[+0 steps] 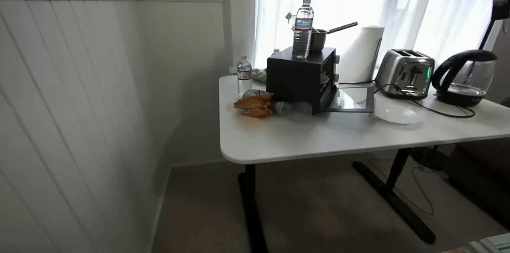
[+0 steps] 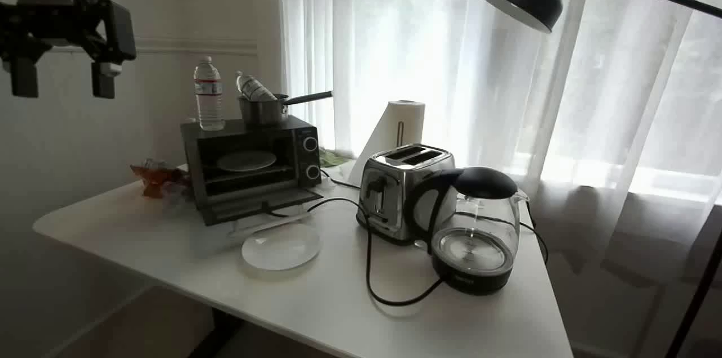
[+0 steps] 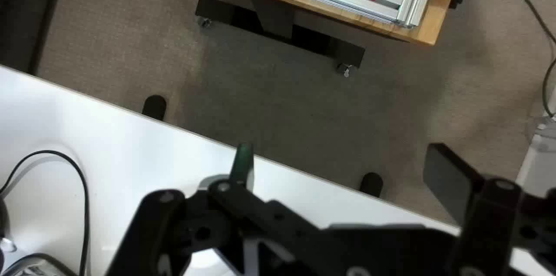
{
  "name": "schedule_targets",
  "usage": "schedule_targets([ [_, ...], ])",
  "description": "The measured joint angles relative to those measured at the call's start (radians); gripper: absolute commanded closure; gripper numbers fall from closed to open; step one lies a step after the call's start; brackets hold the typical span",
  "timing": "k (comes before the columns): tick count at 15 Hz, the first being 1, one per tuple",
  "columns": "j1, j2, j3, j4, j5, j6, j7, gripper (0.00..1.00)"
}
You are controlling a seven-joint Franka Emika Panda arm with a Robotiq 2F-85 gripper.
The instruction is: Close the oven door
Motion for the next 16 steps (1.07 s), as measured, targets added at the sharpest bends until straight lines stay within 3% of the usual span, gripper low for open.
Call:
schedule_targets([
  [11,-0.003,0.025,-0.011,0.003,-0.004,0.027,-0.015,0.00],
  [16,-0.021,0.188,-0.106,0.024,-0.036,0.166,-0.218,0.00],
])
